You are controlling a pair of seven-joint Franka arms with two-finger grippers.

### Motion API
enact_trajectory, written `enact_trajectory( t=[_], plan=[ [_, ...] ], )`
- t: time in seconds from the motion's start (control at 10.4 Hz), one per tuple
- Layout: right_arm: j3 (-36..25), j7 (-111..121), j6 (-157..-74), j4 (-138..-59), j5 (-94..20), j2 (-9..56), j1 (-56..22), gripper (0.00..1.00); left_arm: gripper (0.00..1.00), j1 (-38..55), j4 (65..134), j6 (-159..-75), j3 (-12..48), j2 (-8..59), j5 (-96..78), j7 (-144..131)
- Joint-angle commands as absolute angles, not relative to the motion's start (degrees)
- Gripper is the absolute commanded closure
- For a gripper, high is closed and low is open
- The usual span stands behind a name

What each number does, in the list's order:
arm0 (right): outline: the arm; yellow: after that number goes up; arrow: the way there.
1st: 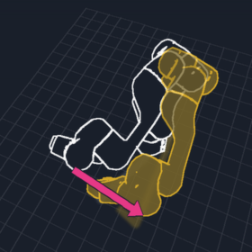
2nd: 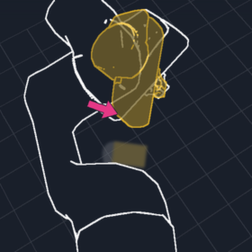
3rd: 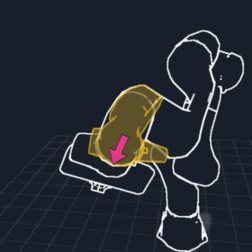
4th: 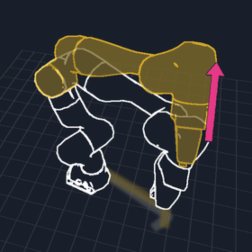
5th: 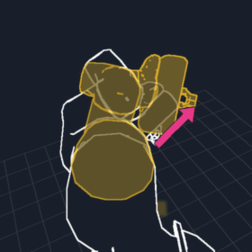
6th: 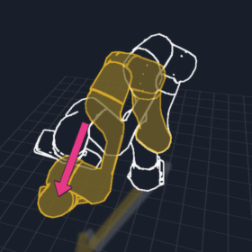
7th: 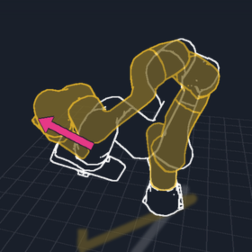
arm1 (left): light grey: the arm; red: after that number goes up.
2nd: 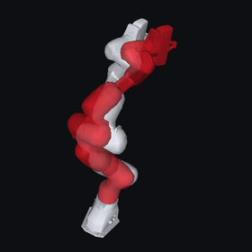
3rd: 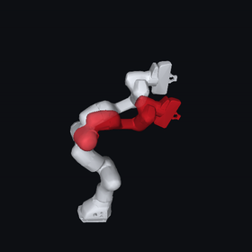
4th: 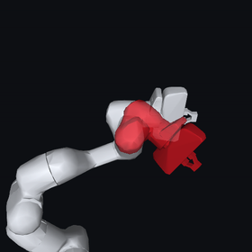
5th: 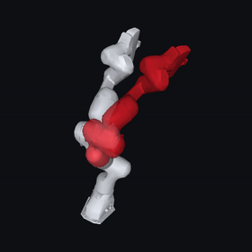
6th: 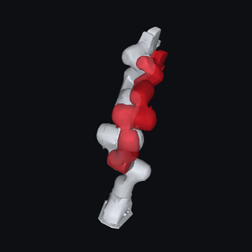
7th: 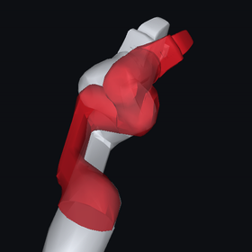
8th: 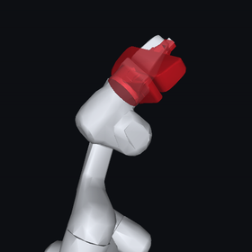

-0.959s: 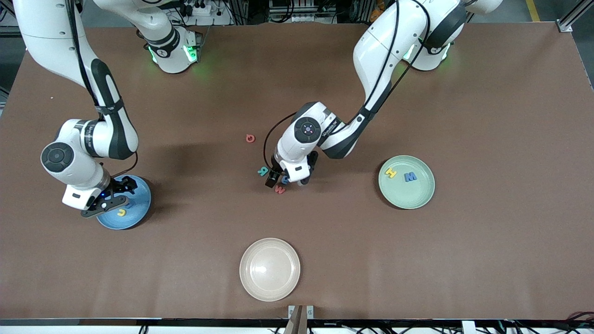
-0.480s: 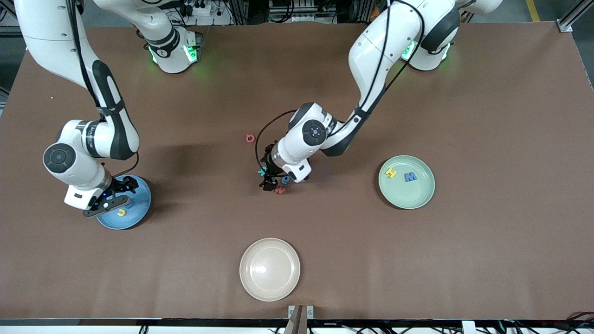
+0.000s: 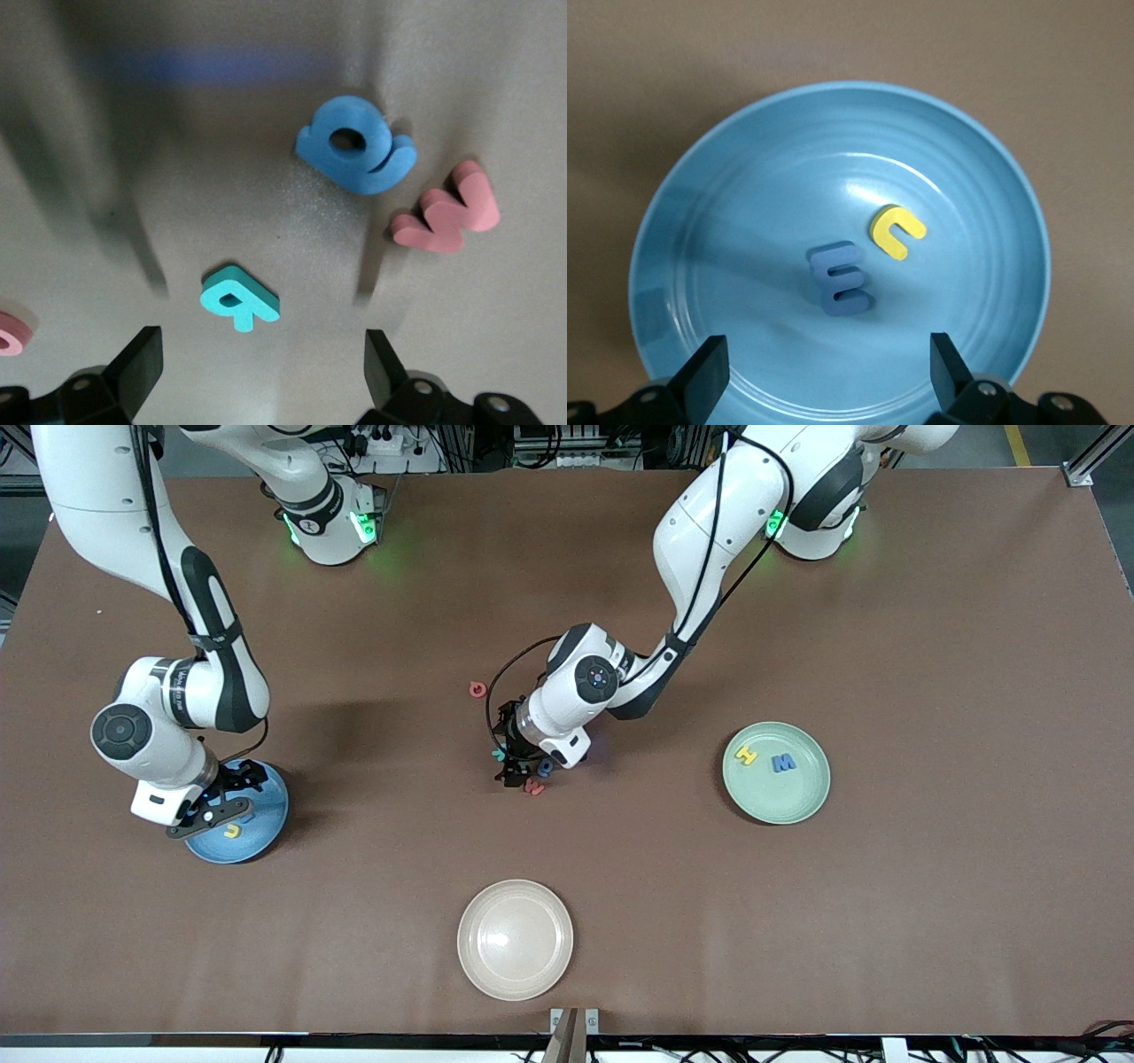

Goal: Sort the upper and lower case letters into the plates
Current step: 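Lower the left gripper onto the teal letter and close it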

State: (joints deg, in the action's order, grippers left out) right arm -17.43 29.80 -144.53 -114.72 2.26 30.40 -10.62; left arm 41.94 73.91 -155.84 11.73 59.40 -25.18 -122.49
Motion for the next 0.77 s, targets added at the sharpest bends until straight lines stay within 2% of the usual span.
enact_trajectory(
  t=[0.0,0.48,0.58,0.67],
  plan=[
    [-17.14,30.67,-144.49,-114.61,2.81,30.59,-10.11,0.0,0.0,42.54,76.62,-157.84,11.25,59.33,-26.72,-122.96],
    [-17.14,30.76,-144.49,-114.61,2.81,30.94,-10.55,0.0,0.0,44.03,78.75,-160.14,11.16,59.33,-26.1,-120.77],
    [-17.14,30.76,-144.58,-114.61,2.81,30.94,-10.55,0.0,0.05,44.12,78.84,-160.14,11.16,59.33,-26.1,-119.11],
    [-17.14,30.67,-144.58,-114.52,2.81,31.02,-10.55,0.0,0.18,44.12,79.01,-160.14,11.16,59.33,-26.1,-117.7]
  ],
)
